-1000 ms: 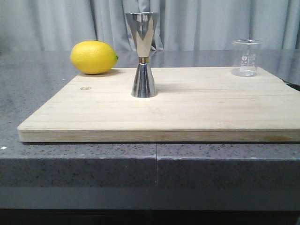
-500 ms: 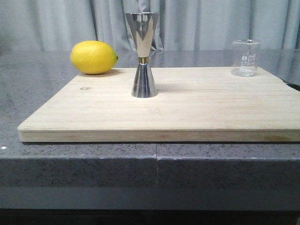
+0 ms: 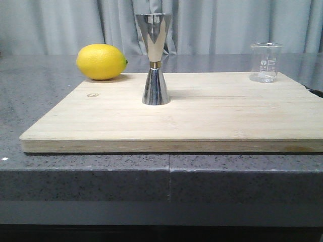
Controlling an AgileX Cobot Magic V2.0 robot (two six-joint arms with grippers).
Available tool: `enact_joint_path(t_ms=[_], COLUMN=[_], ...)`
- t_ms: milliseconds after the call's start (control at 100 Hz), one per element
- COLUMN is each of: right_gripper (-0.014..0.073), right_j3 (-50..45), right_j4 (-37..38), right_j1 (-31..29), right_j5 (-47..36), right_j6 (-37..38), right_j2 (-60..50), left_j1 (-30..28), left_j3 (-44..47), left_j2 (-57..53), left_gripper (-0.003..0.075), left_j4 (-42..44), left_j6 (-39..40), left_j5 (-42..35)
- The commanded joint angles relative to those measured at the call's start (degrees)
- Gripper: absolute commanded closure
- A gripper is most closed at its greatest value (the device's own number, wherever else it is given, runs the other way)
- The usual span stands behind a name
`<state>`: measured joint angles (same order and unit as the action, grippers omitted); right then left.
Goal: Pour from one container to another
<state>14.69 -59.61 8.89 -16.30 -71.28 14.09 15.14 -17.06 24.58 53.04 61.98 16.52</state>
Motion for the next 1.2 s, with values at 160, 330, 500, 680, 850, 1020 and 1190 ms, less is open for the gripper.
enact_joint_path(t_ms=[160, 330, 500, 680, 850, 1020, 1190], right_gripper=[0.0662, 0.0662, 0.0662, 0.0662, 0.0662, 0.0662, 0.0662], right_j3=[1.6, 1.6, 1.6, 1.6, 1.6, 1.6, 1.6], right_j4=[0.9, 0.9, 0.9, 0.9, 0.9, 0.9, 0.9], right_j1=[-0.4, -0.4, -0.4, -0.4, -0.4, -0.4, -0.4], right_j5=[-1.7, -1.7, -1.7, -1.7, -1.9, -2.0, -2.0], right_j6=[-0.4, -0.4, -0.4, -0.4, -0.4, -0.4, -0.4], right_j2=[0.2, 0.2, 0.2, 0.2, 0.2, 0.2, 0.2], left_j1=[-1.4, -4.7, -8.6, -9.3, -9.3, -9.3, -9.3], left_j3=[1.1, 6.7, 11.7, 16.0, 18.5, 18.5, 18.5], left_j2=[-5.7, -13.5, -20.4, -25.1, -26.3, -26.3, -26.3], left_gripper=[0.0741, 0.0741, 0.0741, 0.0741, 0.0741, 0.0741, 0.0741], left_j4=[-31.1, -43.6, -48.9, -52.5, -53.0, -53.0, -53.0], left_j6=[-39.4, -51.1, -52.0, -56.5, -57.4, -57.5, -57.6], left_j5=[-2.8, -13.3, -16.5, -16.5, -16.5, -16.0, -16.0])
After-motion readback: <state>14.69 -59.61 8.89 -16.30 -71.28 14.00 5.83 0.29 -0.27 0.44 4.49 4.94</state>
